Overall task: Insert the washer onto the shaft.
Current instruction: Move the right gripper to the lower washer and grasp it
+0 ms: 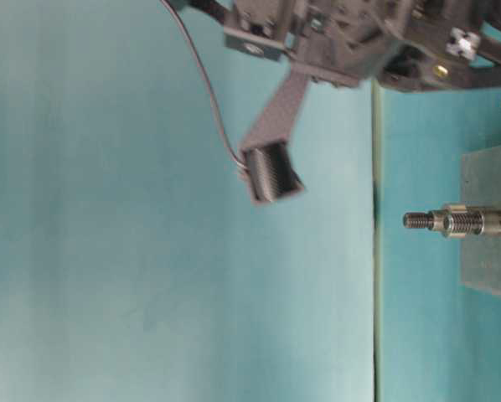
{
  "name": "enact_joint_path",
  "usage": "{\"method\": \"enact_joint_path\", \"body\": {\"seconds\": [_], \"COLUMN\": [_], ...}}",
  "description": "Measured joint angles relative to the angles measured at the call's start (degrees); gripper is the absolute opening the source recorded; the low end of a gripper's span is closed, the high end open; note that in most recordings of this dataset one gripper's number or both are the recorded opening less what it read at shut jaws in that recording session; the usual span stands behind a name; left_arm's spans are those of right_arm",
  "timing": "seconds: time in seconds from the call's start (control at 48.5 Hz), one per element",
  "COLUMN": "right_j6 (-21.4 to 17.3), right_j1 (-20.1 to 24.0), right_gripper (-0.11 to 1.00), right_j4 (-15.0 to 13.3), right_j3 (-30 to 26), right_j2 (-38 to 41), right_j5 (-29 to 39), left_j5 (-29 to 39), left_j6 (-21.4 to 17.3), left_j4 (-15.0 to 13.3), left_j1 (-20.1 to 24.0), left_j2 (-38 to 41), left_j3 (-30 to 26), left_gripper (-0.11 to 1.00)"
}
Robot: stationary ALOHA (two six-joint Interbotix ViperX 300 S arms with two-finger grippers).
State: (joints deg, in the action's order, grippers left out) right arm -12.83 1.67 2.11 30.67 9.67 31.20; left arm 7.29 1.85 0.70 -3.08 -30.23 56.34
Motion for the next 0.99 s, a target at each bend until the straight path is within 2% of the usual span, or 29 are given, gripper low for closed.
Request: {"method": "enact_joint_path", "body": {"seconds": [0.186,0.372,0.433,0.537,0.578,0.867,0.991], "right_j6": [0.0,0.0,0.0,0.1,0.0,0.1,0.1], "right_j1": [-0.4,-0.8,-0.9,-1.4,-1.5,-1.6,-1.7], "right_gripper": [0.72,0.63,0.56,0.36,0.32,0.32,0.32], "right_j4": [0.0,-0.3,-0.4,-0.4,-0.4,-0.4,-0.4], "right_j3": [-0.7,-0.9,-0.9,-1.0,-1.0,-1.0,-1.7], "right_j2": [1.2,1.9,1.9,1.9,1.9,1.8,0.6], "right_j5": [0.0,1.1,1.3,1.3,1.3,0.9,2.7], "left_j5": [0.0,0.0,0.0,0.0,0.0,0.0,0.0], "left_j6": [0.0,0.0,0.0,0.0,0.0,0.0,0.0], "left_j4": [0.1,0.0,0.1,0.1,0.1,0.1,0.1], "left_j1": [0.0,0.0,0.0,0.0,0.0,0.0,0.0], "left_j2": [0.2,0.3,0.3,0.3,0.3,0.4,0.4], "left_j3": [0.0,0.0,0.0,0.0,0.0,0.0,0.0], "left_gripper": [0.00,0.00,0.00,0.00,0.00,0.00,0.00]}}
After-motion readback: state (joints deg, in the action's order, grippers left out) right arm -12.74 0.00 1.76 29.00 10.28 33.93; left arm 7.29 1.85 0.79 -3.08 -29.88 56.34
